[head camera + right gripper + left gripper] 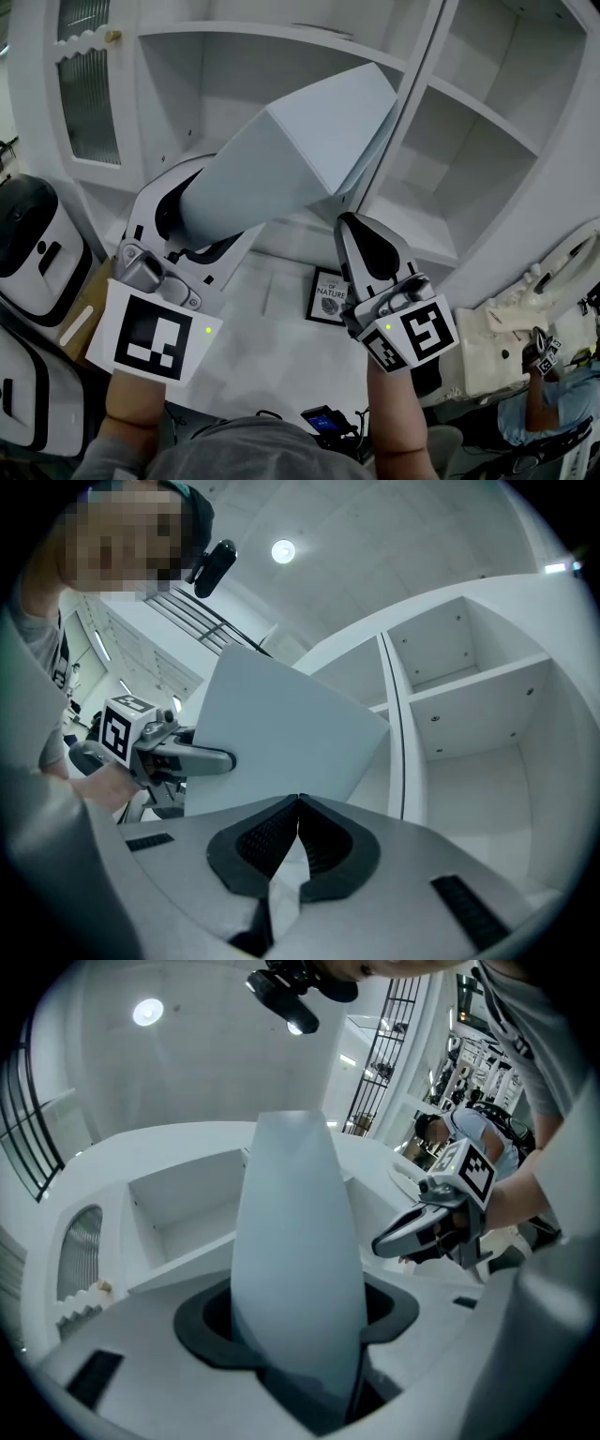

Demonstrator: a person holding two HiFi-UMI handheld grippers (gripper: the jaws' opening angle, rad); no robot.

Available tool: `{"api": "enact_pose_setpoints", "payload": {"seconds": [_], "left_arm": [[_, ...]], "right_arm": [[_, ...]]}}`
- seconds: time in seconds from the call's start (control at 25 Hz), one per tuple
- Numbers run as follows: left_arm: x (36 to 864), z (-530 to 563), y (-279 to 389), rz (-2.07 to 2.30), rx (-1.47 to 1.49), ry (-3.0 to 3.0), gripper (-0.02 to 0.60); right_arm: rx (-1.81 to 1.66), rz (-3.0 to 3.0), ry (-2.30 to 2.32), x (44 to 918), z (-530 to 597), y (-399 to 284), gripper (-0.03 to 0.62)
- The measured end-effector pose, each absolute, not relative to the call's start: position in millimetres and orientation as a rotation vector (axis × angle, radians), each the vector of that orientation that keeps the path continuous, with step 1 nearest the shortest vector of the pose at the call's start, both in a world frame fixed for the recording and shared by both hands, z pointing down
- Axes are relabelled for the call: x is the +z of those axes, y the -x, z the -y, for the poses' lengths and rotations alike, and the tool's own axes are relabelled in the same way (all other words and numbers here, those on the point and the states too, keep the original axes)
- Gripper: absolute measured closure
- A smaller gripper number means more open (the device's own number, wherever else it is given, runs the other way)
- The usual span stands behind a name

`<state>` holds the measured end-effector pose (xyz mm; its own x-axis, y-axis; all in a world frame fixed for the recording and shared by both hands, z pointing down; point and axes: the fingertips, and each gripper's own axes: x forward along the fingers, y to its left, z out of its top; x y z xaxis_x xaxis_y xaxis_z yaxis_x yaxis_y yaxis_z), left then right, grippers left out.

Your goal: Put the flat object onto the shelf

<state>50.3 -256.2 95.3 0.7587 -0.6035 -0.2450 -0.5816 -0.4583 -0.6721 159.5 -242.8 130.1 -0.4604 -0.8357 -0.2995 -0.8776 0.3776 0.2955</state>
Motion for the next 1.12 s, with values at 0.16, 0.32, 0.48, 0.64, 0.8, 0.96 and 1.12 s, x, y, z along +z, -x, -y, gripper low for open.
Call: {"api": "enact_pose_setpoints", "payload": {"seconds": [0.16,0.32,0.48,0.64,0.8,0.96,1.12], "left_arm": [[97,260,-47,-0.898,-0.059,2.180,0.313],[99,274,-44,-0.944,-0.072,2.155,0.311],[99,287,-49,-0.952,-0.067,2.162,0.311],[102,304,-61,-0.952,-0.085,2.158,0.310],[106,319,-72,-0.962,-0.100,2.131,0.310],[109,332,-83,-0.961,-0.118,2.117,0.310],[110,345,-92,-0.964,-0.140,2.103,0.307]], "right_arm": [[0.635,-2.526,1.575,132,244,-160,0.566],[0.639,-2.528,1.578,132,245,-160,0.566],[0.633,-2.528,1.584,134,247,-162,0.566],[0.624,-2.526,1.599,136,249,-165,0.566],[0.625,-2.522,1.612,136,250,-169,0.566],[0.626,-2.514,1.627,137,251,-174,0.566],[0.622,-2.509,1.640,140,252,-177,0.566]]}}
